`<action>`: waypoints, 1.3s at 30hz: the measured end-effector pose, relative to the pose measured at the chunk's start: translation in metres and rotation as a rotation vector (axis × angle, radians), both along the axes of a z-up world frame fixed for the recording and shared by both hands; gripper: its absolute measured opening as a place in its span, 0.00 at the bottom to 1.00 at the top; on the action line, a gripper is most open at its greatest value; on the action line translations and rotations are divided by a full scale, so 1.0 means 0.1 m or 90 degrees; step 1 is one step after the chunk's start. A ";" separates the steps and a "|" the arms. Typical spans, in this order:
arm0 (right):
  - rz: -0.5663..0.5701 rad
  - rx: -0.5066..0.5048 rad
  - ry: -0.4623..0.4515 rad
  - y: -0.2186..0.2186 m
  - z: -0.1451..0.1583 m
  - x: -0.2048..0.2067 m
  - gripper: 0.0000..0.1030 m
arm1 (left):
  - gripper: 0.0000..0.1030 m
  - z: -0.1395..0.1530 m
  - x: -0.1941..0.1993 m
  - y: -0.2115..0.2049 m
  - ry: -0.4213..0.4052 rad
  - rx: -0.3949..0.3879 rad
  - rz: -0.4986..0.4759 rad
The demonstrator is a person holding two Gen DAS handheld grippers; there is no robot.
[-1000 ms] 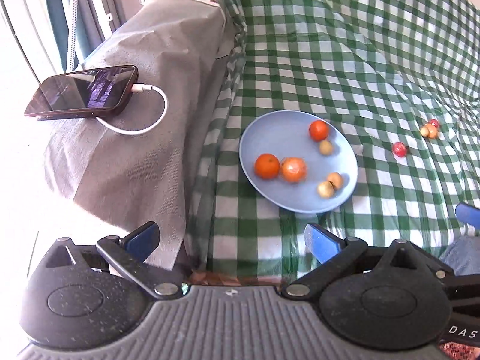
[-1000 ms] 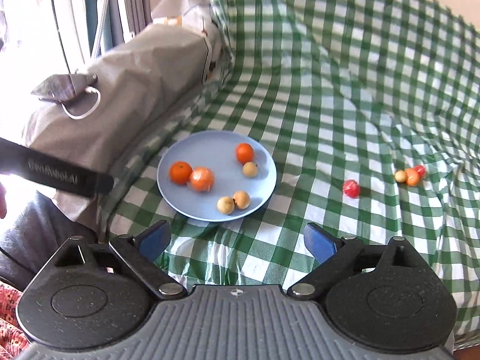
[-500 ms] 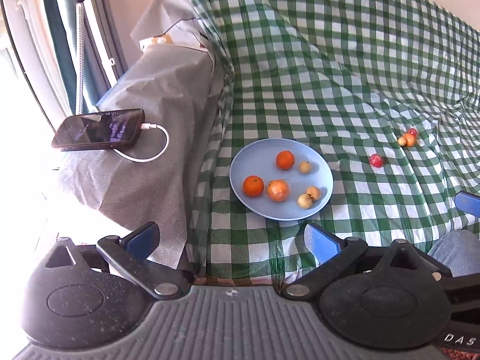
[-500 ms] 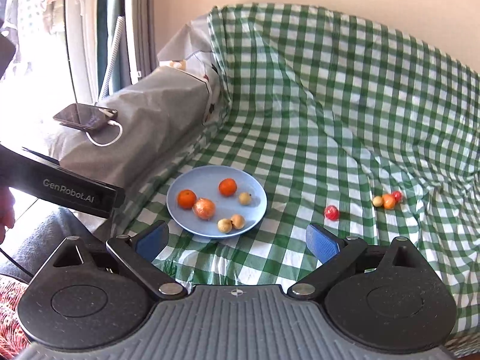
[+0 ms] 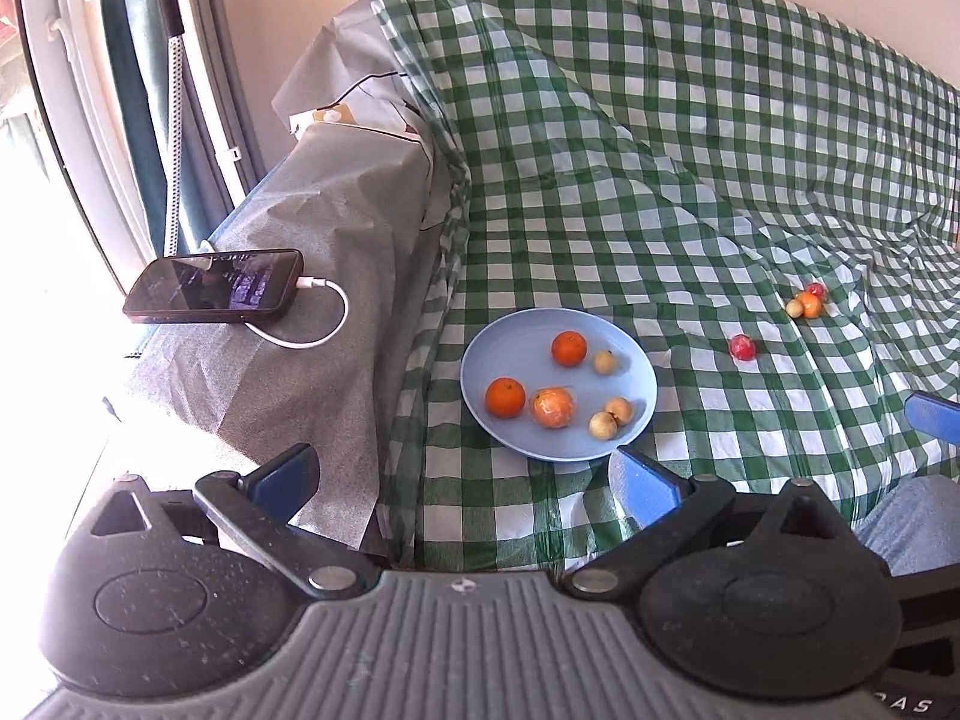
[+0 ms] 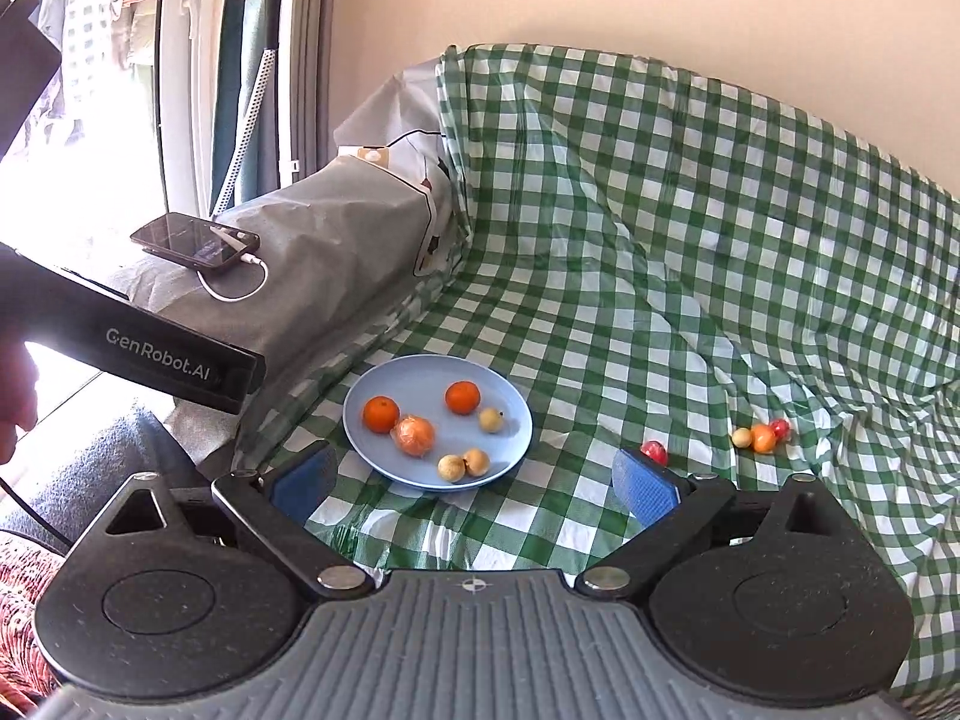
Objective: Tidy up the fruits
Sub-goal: 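Withdraw both tools from the plate, then grasp the bagged red fruit with the left tool while the right tool grasps another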
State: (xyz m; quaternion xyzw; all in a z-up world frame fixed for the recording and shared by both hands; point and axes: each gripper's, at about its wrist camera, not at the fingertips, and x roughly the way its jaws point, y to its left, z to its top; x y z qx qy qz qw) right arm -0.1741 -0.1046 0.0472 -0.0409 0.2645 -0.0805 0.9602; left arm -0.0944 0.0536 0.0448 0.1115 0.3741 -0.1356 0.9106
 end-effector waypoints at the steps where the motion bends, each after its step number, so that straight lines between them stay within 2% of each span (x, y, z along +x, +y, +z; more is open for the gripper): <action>1: 0.000 0.002 0.001 0.00 0.00 0.01 0.95 | 1.00 -0.01 0.00 0.00 0.000 0.002 0.000; 15: -0.001 0.032 0.027 -0.10 -0.09 0.10 0.95 | 1.00 -0.13 0.12 -0.01 0.025 0.017 0.000; 24: -0.038 0.080 0.036 -0.35 -0.22 0.18 0.95 | 1.00 -0.29 0.31 -0.31 0.054 0.069 -0.027; 28: -0.108 0.114 0.017 -0.71 -0.29 0.21 0.95 | 1.00 -0.34 0.47 -0.59 0.072 0.077 -0.046; 32: -0.190 0.128 0.007 -1.24 -0.39 0.26 0.95 | 1.00 -0.41 0.65 -1.03 0.083 0.070 -0.076; 39: -0.304 0.099 -0.007 -2.34 -0.60 0.52 0.95 | 1.00 -0.72 0.98 -2.02 0.105 0.074 -0.166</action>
